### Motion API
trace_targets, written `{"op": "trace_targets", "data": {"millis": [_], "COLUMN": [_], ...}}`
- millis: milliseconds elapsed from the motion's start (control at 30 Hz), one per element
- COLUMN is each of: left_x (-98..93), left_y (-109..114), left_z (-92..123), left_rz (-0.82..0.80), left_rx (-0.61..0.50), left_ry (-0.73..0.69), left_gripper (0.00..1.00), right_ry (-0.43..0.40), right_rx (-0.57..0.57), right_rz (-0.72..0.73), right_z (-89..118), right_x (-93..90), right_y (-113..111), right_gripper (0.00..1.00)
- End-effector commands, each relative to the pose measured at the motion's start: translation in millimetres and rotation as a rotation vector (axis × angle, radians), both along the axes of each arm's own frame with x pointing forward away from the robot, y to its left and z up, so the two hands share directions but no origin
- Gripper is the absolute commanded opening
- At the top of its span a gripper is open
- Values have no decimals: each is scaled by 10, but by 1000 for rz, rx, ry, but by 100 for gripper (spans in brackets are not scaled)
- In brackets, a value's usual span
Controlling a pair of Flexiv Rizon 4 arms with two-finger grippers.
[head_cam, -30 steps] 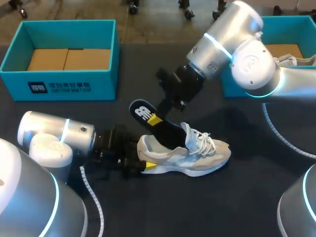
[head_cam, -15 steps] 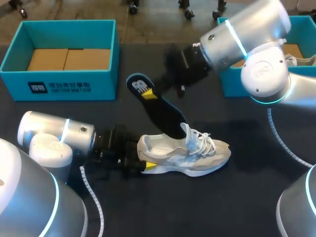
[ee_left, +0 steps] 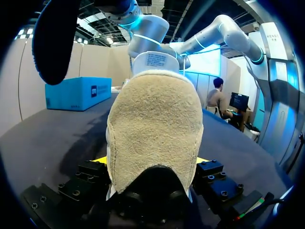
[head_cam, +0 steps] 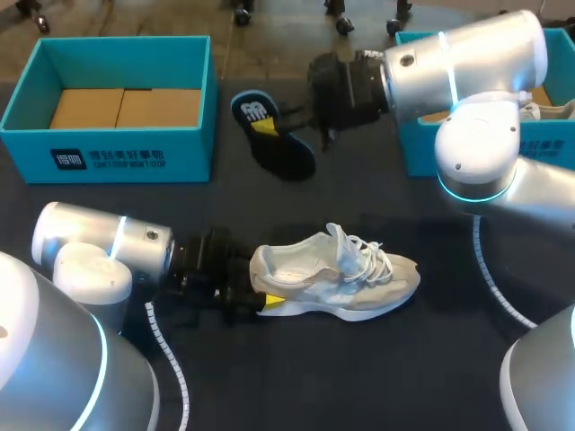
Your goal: Take the shoe out of the shoebox, open the shoe tongue, remove and reinsert the insole, then place the shoe into the shoebox
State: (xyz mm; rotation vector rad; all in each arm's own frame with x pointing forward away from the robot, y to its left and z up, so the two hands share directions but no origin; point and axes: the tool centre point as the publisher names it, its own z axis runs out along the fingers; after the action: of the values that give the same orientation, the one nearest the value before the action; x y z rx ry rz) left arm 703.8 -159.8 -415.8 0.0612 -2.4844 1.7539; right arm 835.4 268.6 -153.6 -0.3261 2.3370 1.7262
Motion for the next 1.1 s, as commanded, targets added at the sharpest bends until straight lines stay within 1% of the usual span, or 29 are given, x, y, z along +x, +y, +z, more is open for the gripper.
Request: {"op": "trace_targets", "data": {"millis": [33,133,267,367,533,667,1100], "left_x": [2,2,2,2,2,2,2], "left_y": [-9,-9,-9,-9,-9,-9,-9], "left_z": [1,1,1,1,1,1,1], "left_rz": [-1,-1,-1,-1,-1,-1,-1], "left_rx": [4,4,4,4,4,4,4], "left_ry": [1,1,1,1,1,1,1], "left_gripper": [0,0,0,0,0,0,0], "right_ry": [-6,-2,19,44,75,55,55], "right_rx": [34,78,90,96,102,119,119], "right_rz": [29,57,54,50,20,14,14], "right_z": [72,149,252,365,572,740,740], "right_x": [102,185,280,331,415,448,448], "right_y": [-75,-177,-370,-489,-754,-905,-905], "right_gripper": [0,0,0,0,0,0,0]}}
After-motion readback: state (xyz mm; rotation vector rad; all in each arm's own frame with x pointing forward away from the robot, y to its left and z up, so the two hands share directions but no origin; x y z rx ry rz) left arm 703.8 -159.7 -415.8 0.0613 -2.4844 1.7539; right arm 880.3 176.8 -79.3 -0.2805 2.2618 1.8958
